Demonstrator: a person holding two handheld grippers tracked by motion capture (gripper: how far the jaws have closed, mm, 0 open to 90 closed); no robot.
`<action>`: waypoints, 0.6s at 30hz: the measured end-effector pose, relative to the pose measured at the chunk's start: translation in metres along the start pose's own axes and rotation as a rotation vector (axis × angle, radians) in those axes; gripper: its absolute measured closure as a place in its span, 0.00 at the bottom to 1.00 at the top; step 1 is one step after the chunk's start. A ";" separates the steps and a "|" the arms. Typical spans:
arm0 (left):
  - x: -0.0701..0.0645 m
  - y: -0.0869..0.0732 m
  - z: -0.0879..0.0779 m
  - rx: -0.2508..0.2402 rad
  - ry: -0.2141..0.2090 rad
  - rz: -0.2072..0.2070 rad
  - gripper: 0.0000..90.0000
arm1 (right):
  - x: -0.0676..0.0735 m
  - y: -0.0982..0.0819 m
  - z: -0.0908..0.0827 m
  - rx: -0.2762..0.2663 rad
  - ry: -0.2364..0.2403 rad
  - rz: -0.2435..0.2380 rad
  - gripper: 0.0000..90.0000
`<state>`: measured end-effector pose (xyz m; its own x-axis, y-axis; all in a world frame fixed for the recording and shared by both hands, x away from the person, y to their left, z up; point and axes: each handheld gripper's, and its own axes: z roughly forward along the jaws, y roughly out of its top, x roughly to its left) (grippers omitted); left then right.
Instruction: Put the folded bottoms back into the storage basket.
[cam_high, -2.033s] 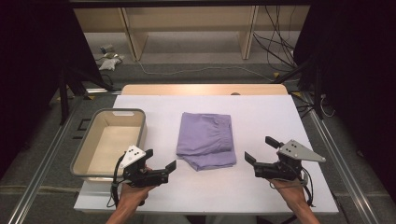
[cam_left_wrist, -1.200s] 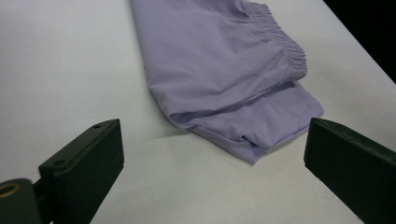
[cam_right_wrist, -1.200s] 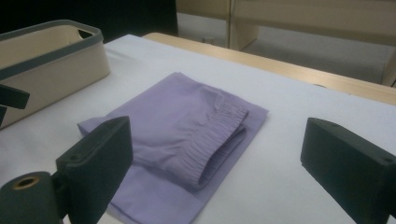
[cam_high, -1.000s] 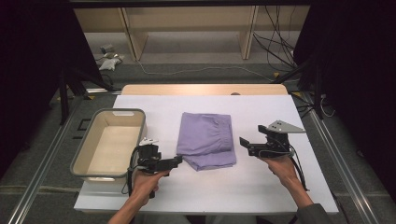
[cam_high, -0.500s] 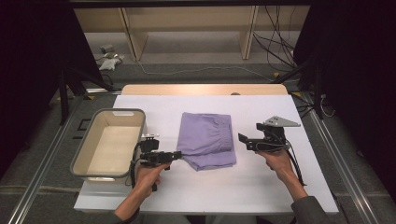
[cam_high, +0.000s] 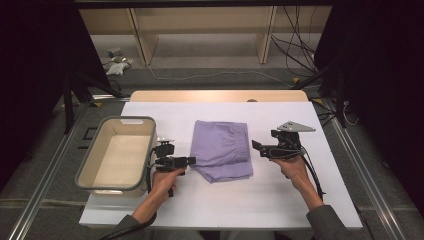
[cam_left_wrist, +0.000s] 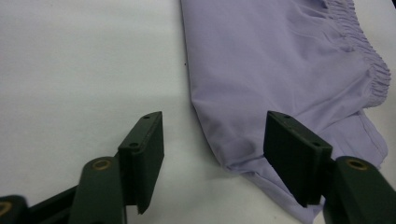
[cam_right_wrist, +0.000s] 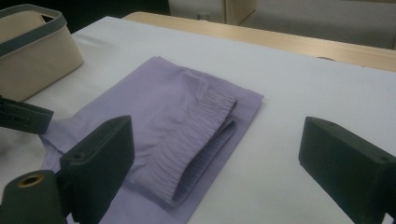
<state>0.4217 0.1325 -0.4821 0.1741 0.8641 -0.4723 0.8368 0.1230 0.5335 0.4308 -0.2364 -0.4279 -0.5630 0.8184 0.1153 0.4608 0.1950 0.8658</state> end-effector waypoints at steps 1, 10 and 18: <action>0.000 0.001 0.001 0.002 -0.003 -0.002 0.45 | 0.000 0.000 0.000 -0.003 0.000 0.001 0.13; -0.004 0.000 0.010 0.031 -0.027 -0.004 0.61 | 0.000 0.001 0.005 0.007 -0.006 0.007 0.13; -0.004 0.000 0.014 0.044 -0.043 -0.026 0.85 | -0.002 0.002 0.014 0.044 -0.006 0.015 0.13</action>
<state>0.4287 0.1220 -0.4901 0.1733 0.8388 -0.5162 0.8632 0.1229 0.4896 0.4427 -0.2297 -0.4332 -0.5516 0.8246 0.1253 0.4991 0.2059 0.8417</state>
